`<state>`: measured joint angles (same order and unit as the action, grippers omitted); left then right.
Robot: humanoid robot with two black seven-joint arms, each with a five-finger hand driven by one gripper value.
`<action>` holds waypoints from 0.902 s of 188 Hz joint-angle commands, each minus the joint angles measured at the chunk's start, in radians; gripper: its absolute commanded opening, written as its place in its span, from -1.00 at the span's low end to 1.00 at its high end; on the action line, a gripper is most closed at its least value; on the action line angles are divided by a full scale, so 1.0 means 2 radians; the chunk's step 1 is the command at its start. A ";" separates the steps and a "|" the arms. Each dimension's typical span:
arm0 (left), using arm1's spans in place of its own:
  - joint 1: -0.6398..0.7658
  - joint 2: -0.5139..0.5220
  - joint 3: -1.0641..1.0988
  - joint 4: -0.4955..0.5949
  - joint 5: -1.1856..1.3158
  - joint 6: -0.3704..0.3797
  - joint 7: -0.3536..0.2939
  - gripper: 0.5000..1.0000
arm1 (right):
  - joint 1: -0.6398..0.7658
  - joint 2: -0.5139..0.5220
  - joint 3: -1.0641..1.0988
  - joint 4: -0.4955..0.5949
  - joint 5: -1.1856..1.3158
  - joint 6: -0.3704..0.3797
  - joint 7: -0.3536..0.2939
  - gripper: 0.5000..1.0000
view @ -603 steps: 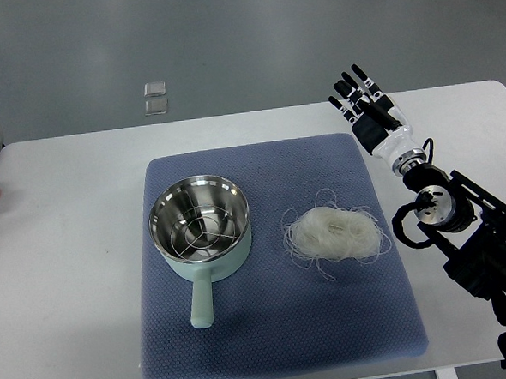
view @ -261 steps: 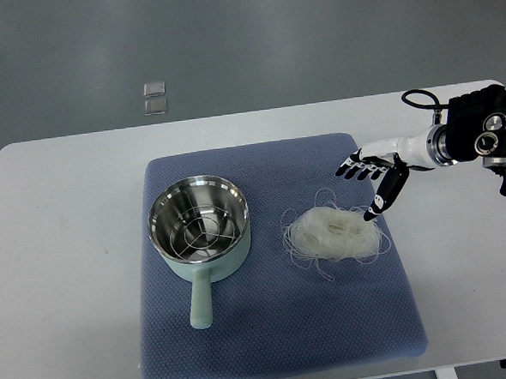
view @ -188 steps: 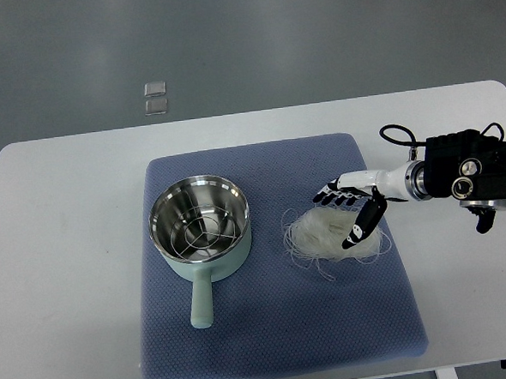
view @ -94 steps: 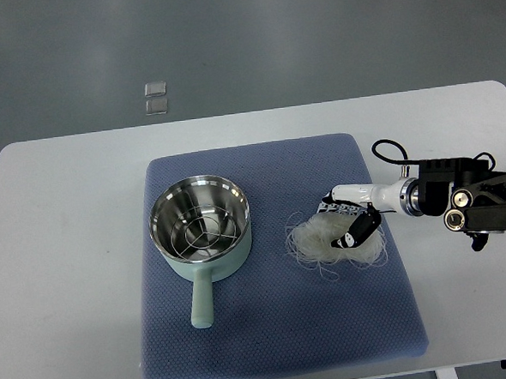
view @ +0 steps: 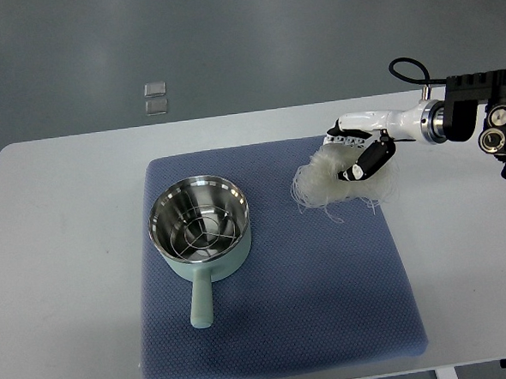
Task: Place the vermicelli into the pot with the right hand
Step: 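Carry the vermicelli over the green saucepan with the right hand, then open the right hand to drop the vermicelli into the saucepan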
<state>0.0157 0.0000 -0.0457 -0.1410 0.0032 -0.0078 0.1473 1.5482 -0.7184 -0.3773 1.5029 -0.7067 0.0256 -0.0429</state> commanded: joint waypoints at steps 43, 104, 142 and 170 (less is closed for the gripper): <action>-0.001 0.000 0.001 -0.001 0.000 -0.001 0.000 1.00 | 0.149 0.130 -0.017 -0.028 0.137 0.013 -0.001 -1.00; -0.001 0.000 -0.001 0.000 0.000 -0.001 0.000 1.00 | 0.142 0.319 -0.036 -0.126 0.166 0.003 0.005 -1.00; -0.001 0.000 -0.001 -0.001 0.001 -0.001 0.000 1.00 | 0.089 0.359 -0.037 -0.185 0.159 0.000 0.005 -1.00; 0.000 0.000 -0.001 0.000 0.000 -0.001 0.000 1.00 | 0.063 0.359 -0.037 -0.212 0.145 0.001 0.004 -1.00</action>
<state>0.0142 0.0000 -0.0476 -0.1417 0.0033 -0.0094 0.1473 1.7080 -0.0012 -0.4509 1.1149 -0.3922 0.0263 -0.0337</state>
